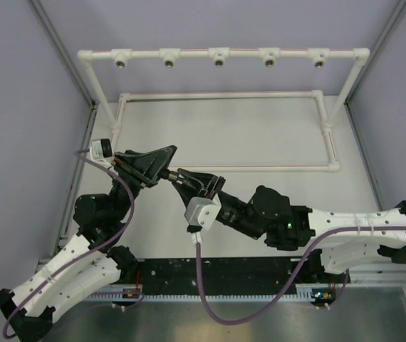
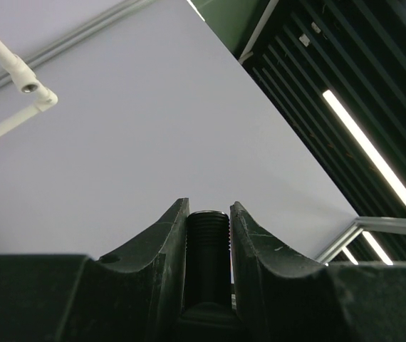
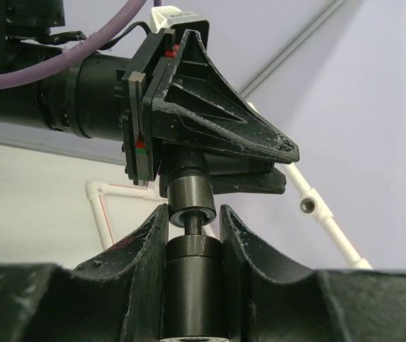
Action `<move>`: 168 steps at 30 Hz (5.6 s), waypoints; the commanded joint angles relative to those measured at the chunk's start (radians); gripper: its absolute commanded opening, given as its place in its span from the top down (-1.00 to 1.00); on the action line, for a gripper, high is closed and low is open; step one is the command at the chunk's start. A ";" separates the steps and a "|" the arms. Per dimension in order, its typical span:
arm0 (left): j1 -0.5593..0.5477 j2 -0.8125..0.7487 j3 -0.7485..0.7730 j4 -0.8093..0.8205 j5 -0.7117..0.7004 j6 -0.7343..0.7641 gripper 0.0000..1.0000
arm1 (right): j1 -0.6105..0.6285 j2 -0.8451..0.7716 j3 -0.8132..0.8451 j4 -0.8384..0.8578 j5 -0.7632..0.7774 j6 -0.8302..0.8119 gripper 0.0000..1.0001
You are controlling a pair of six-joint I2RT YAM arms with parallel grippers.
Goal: Install the water faucets
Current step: Install the water faucet onto the adaptor.
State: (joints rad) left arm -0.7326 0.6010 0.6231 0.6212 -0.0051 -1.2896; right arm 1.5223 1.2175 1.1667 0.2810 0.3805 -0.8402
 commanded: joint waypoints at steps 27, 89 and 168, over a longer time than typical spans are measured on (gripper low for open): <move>-0.001 0.040 0.127 -0.100 0.172 0.108 1.00 | 0.091 0.076 0.146 -0.065 0.067 -0.117 1.00; -0.001 0.080 0.067 0.084 0.278 0.134 1.00 | -0.034 0.016 0.209 -0.002 -0.037 0.665 1.00; -0.001 0.464 0.124 0.999 0.938 0.167 1.00 | -0.333 -0.134 -0.061 0.408 -0.482 2.124 1.00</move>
State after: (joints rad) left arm -0.7052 0.9997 0.7818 1.4921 0.6533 -1.1141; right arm 1.2057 1.0874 1.0725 0.3962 -0.2150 1.1908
